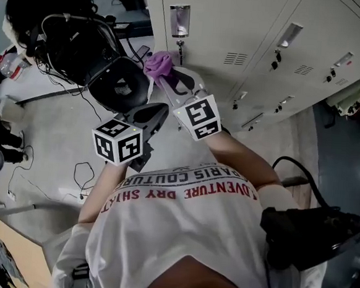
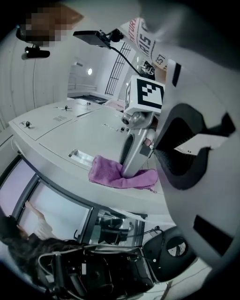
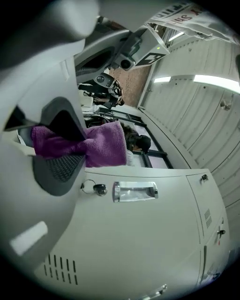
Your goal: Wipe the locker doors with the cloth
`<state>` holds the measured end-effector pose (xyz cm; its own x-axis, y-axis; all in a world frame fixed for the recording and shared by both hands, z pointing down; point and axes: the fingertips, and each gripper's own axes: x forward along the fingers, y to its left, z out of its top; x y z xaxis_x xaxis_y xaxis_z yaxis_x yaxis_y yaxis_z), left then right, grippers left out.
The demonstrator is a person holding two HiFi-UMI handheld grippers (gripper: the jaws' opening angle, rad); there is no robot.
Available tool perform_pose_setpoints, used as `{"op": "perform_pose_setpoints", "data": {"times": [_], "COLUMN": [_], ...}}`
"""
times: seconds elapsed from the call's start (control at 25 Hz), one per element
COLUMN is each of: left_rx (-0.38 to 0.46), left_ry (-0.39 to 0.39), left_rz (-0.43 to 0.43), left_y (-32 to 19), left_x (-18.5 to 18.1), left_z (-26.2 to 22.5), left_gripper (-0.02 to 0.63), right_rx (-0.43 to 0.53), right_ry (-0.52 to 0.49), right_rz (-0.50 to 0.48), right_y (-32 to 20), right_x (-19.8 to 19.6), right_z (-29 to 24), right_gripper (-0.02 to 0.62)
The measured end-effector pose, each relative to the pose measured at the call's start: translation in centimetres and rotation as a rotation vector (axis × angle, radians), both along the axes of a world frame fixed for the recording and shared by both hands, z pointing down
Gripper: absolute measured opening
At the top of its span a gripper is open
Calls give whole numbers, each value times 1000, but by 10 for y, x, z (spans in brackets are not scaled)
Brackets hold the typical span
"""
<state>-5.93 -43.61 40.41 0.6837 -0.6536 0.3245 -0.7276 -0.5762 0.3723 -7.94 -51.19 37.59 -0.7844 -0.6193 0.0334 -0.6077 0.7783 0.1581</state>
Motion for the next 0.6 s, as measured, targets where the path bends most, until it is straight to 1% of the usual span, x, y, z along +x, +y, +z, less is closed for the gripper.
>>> {"op": "perform_pose_setpoints", "data": {"times": [0.08,0.2,0.24,0.28,0.32,0.44,0.48,0.52,0.56,0.6], "left_rx": [-6,-11,-14,-16,-18,-20,-19,-17,-14,-9], "left_ry": [2,-2,-4,-5,-2,11,14,16,18,19], "left_rz": [-23,-45,-50,-54,-57,-57,-56,-54,-50,-44], "left_y": [-3,-9,-10,-9,-7,10,17,24,28,30], "left_x": [11,40,41,33,14,-65,-85,-98,-103,-100], "left_z": [2,4,5,6,8,13,13,13,12,11], "left_gripper": [2,2,2,2,2,2,2,2,2,2], "right_rx": [-15,-30,-34,-37,-39,-45,-43,-38,-30,-24], "right_ry": [13,27,30,33,35,39,43,48,53,55], "right_rz": [18,56,68,83,101,148,154,157,161,167], "right_y": [-12,-33,-38,-42,-44,-37,-31,-25,-20,-18], "right_x": [13,46,49,43,27,-46,-65,-79,-85,-83], "right_z": [11,22,24,26,27,31,31,30,29,27], "right_gripper": [89,88,89,88,87,86,86,86,86,86]}}
